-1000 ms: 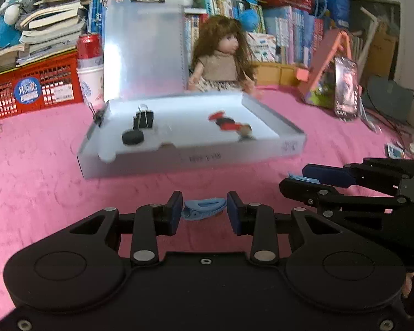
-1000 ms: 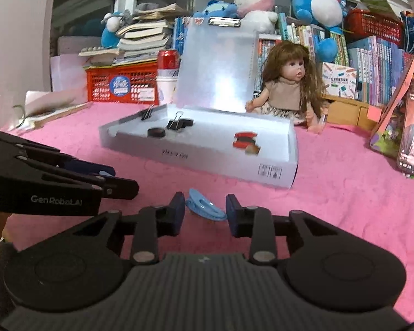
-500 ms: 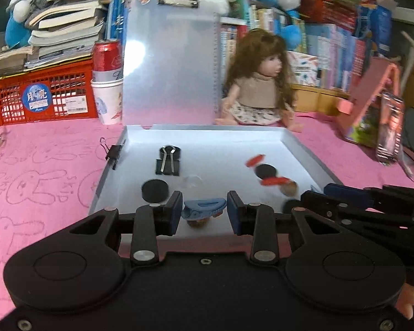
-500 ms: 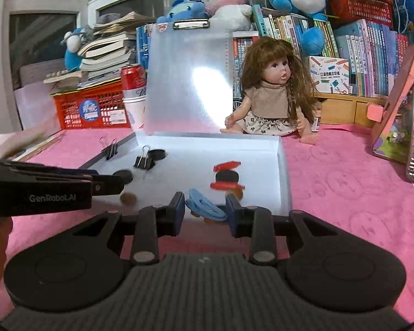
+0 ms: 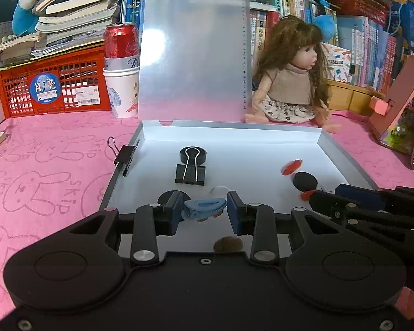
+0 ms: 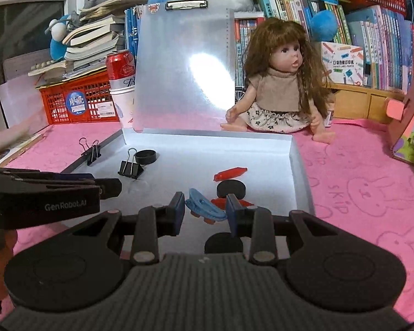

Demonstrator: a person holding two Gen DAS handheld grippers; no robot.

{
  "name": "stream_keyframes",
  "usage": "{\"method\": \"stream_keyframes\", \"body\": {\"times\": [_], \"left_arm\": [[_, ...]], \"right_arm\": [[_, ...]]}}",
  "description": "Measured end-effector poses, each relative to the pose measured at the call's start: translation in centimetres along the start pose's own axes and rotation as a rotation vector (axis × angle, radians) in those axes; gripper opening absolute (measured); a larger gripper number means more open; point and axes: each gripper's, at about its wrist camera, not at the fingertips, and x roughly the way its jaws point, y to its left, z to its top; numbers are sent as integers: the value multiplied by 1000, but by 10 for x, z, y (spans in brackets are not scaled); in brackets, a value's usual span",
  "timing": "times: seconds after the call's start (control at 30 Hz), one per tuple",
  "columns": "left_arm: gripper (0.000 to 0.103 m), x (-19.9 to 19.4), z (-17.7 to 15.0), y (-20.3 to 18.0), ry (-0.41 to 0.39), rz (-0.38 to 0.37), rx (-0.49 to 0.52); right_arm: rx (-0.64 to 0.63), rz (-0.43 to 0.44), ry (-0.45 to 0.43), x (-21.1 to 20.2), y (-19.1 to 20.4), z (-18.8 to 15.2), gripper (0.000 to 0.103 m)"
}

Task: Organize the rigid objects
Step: 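Carry both blue clips into the box and open both grippers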

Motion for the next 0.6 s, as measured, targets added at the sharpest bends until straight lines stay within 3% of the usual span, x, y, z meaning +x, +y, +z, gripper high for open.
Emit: {"method": "stream_keyframes", "body": {"times": [0.6], "left_arm": [[34,18,0,-1,14,43,12]], "right_arm": [[21,-10,41,26,2,3,38]]}}
